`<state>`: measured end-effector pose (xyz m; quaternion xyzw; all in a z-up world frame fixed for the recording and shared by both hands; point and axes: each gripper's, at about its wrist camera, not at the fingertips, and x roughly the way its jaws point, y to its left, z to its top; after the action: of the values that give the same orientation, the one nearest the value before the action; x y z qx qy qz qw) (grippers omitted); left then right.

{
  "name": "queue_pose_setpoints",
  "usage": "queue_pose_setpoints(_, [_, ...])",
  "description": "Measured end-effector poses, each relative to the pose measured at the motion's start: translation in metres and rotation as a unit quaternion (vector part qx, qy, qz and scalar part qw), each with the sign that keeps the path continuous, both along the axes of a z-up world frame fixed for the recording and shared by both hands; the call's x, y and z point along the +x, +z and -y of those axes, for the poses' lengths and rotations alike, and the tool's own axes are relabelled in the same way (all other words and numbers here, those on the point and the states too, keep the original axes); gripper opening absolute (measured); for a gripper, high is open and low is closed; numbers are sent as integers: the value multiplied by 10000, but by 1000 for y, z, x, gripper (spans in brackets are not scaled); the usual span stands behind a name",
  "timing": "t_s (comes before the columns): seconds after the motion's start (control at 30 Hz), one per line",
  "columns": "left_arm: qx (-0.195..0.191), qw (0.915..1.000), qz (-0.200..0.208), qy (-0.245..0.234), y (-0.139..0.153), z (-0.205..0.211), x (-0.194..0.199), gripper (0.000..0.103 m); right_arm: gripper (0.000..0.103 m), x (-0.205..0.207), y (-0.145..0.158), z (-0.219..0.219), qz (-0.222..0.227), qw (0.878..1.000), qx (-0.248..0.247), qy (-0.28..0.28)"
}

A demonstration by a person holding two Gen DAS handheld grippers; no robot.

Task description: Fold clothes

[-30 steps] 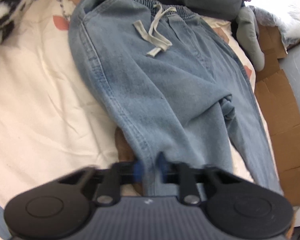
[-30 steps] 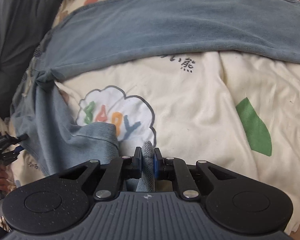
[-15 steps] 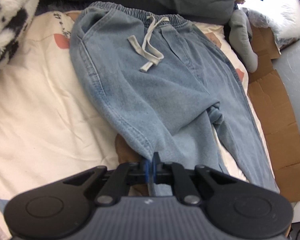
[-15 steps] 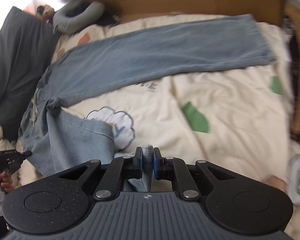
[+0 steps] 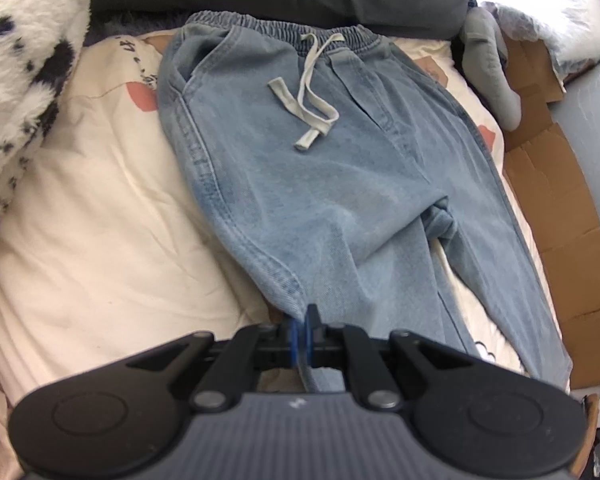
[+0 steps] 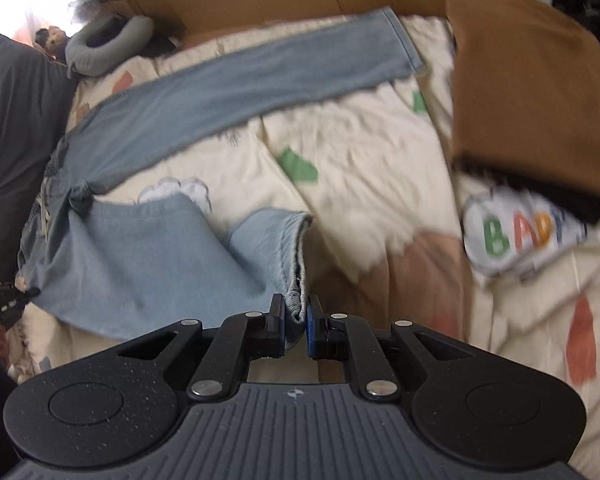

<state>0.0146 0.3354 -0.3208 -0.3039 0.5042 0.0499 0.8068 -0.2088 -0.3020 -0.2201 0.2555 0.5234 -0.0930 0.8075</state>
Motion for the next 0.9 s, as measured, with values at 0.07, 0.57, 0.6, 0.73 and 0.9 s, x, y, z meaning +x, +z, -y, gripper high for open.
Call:
queue_pose_setpoints(0.07, [33,10000,-35,-32,-1,1,1,4,9,-11,-11,-2,-153,9998,110,-96])
queue_pose_setpoints(0.57, [299,9991,-198,-235,-5,3,5,4,42,-25,-92,-1,-706,9958,535,-219])
queue_pose_setpoints(0.6, [309,9991,-200,-233,-5,4,5,4,43,-20,-91,3,-634,9968,442,-192])
queue_pose_setpoints(0.73, [336,9990,-220,-212,-4,4,4,4,43,4,-93,19,-343,9983,416,-208])
queue_pose_setpoints(0.9, [350,9989,-236,-203,-4,3,4,4,43,37,-102,26,-125,9993,340,-85])
